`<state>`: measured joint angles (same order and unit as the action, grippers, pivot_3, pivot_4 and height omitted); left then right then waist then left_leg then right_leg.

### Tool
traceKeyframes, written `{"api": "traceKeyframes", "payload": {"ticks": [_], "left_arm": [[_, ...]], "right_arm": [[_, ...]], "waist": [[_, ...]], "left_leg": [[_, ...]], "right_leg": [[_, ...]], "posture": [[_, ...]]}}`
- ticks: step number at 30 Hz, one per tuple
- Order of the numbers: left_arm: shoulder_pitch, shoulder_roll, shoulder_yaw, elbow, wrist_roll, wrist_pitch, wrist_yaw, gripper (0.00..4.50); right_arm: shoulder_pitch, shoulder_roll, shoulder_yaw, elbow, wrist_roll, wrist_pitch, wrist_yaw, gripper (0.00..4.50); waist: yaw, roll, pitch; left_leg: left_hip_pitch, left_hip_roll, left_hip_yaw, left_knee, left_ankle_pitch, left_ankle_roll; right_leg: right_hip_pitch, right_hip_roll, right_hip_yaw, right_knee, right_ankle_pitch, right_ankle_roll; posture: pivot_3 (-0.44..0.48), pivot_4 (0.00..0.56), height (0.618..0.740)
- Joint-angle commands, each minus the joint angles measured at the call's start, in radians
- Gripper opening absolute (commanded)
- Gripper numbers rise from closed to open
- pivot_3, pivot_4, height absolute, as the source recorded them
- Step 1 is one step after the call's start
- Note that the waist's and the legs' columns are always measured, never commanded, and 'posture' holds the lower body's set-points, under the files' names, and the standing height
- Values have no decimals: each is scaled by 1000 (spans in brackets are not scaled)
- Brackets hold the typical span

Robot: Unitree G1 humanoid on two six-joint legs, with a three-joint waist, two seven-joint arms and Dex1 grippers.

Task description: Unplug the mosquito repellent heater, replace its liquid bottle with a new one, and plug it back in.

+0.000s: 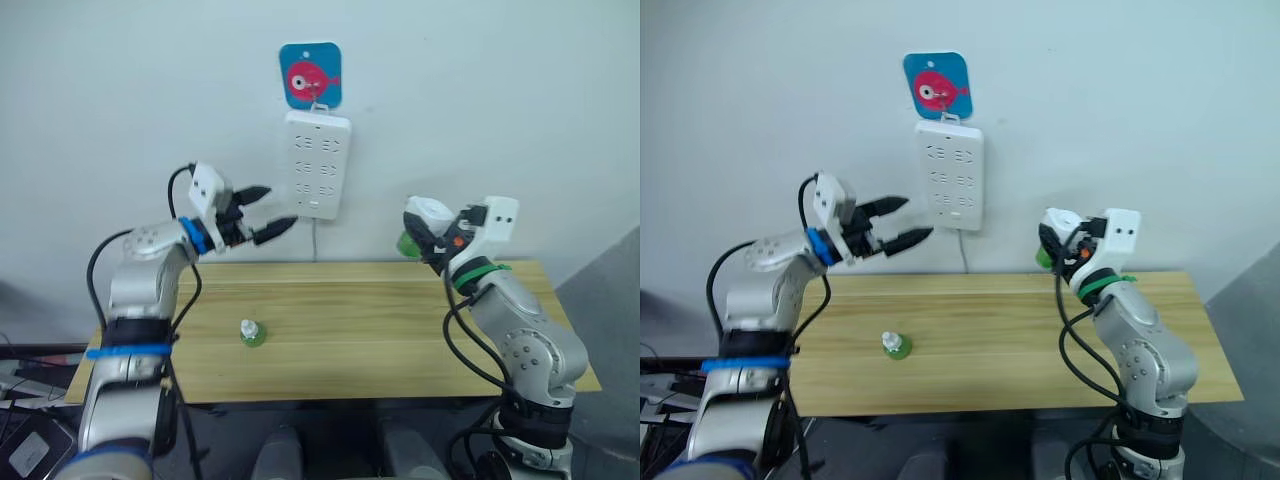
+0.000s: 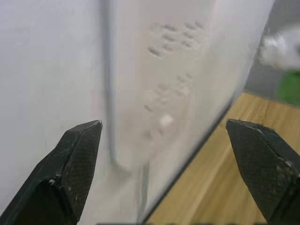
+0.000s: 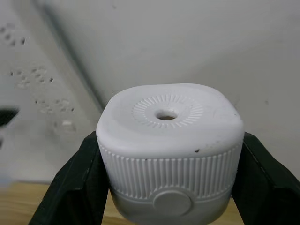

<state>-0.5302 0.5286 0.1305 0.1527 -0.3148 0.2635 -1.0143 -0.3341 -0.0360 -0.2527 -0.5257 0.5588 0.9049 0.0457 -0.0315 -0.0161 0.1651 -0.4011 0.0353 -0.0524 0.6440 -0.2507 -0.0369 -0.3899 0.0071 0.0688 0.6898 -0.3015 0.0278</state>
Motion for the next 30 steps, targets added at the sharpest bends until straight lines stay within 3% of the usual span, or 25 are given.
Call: {"api": "traceKeyframes", "payload": {"ticks": [1,6,14,30], "left_arm": [[86,-29,-43,-287,-44,-23,29,4481],[139,-152,-164,-392,-7,-67,111,4481],[120,-349,-298,-222,90,-200,239,4481],[73,-484,-349,-81,131,-294,340,4481]], "right_arm": [[-29,75,-124,5,188,40,-68,3006],[-62,136,-268,69,524,109,-219,3006],[-15,66,-256,110,845,82,-367,3006],[43,-23,-67,53,1085,-138,-525,3006]], "waist": [[15,0,0],[40,1,1],[26,1,1],[5,2,1]], "left_leg": [[-1,-1,0,0,0,0],[-1,-5,2,1,2,-3],[-2,-9,7,0,2,-3],[-3,-6,9,1,2,-3]], "right_leg": [[0,0,0,-2,0,0],[2,-1,0,-3,0,0],[2,0,1,-9,1,3],[2,5,2,-9,1,2]], "posture": [[102,162,740],[101,162,740],[82,161,740],[49,160,740]]}}
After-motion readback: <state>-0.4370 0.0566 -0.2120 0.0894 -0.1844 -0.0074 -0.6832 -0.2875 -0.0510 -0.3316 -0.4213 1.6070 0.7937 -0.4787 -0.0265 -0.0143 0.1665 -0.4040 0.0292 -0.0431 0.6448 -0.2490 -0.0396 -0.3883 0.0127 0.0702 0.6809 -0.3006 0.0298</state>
